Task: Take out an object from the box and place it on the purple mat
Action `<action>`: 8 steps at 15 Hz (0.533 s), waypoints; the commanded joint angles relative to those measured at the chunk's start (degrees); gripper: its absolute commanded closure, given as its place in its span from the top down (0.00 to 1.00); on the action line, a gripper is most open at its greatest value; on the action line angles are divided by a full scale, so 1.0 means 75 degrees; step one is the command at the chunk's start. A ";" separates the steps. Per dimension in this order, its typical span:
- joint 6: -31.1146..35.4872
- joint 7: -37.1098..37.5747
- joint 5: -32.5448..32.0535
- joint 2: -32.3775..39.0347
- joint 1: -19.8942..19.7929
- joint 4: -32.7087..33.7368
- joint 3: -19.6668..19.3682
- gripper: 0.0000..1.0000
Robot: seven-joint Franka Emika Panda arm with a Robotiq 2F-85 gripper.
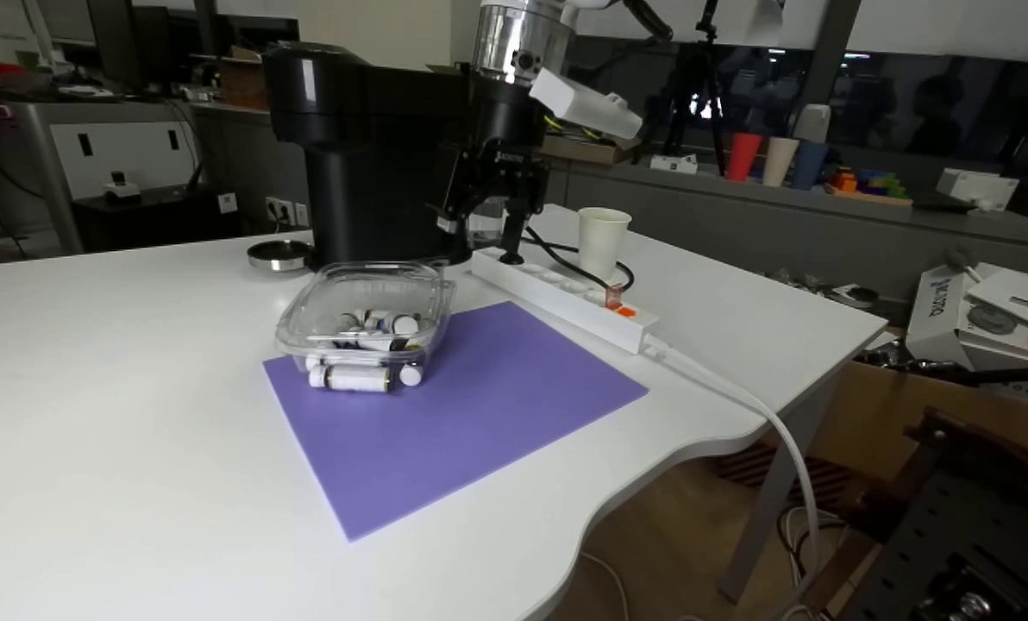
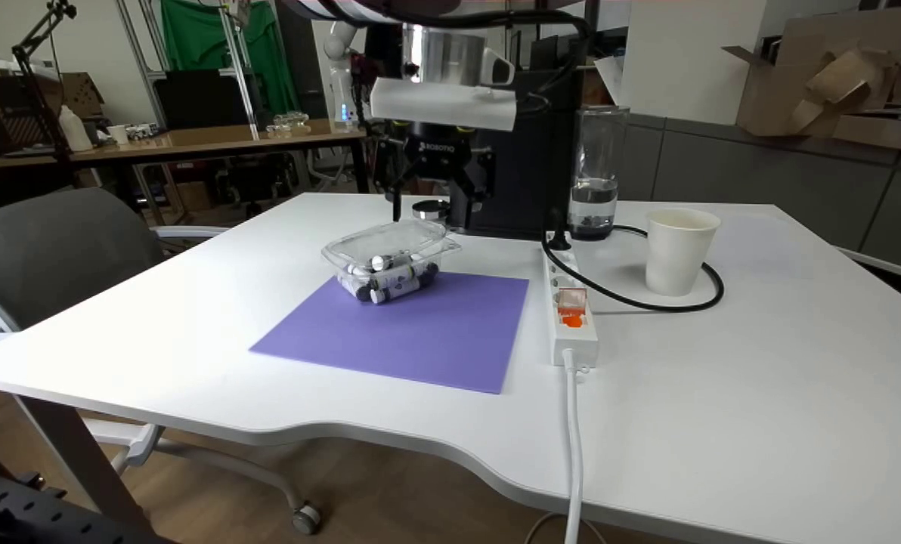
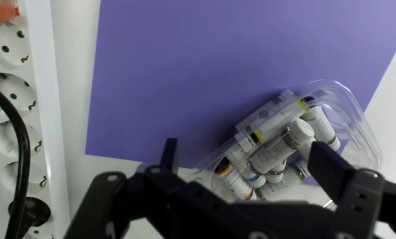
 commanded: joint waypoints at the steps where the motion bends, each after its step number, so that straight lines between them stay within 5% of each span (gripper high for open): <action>1: 0.0009 0.0123 -0.0168 -0.0010 -0.0277 -0.0013 0.0273 1.00; 8: -0.0015 0.0420 -0.0075 0.0662 -0.0632 0.0678 0.0279 1.00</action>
